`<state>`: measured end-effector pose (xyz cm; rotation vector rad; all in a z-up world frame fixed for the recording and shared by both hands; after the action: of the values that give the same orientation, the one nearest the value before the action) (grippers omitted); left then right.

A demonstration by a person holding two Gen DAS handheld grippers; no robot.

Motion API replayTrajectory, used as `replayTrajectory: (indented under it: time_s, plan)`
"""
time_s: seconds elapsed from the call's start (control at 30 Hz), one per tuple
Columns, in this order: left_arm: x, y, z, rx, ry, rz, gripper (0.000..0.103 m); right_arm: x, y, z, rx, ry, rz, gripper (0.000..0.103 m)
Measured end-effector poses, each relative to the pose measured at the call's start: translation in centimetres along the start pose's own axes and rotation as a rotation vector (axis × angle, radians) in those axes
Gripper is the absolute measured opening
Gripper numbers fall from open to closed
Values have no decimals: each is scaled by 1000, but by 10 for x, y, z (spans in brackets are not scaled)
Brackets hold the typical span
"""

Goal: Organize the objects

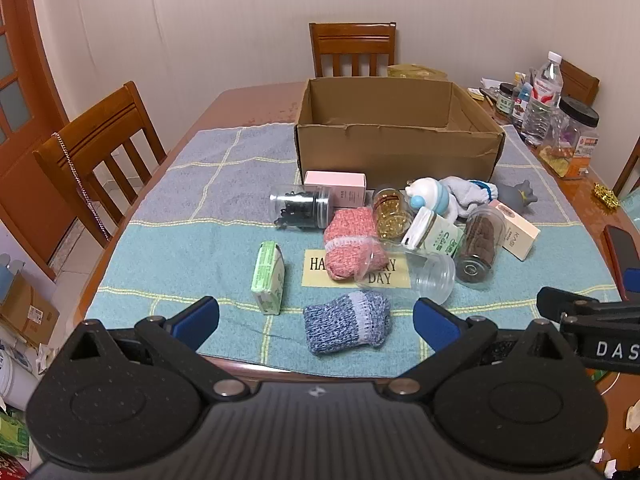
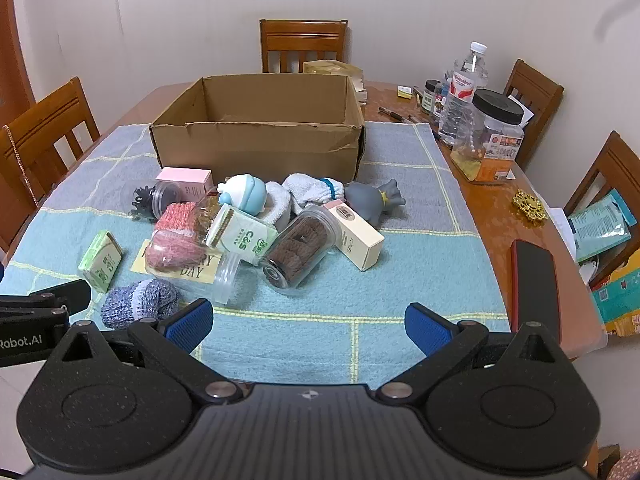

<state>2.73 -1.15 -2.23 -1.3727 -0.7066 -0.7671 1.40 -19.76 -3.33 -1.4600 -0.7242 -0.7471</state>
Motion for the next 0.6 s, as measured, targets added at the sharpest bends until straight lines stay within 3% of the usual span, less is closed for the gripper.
replayTrajectory:
  time_s: [0.6]
  plan:
    - [1,12,-2,-33,4,6,102,3,3,-3,-20,-33,-7,103]
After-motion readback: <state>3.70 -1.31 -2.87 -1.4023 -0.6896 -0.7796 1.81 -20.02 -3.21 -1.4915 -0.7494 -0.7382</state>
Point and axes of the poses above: each gripper's, at about its wrist camera, not at the fingertips, and y roughly the way its jaws point, z to its left, x to its top, the point moved 4 cm from there along y, roughly the way its jaws point, and after that the axes turned 12 degrees about -z, right-handed, at the moved point
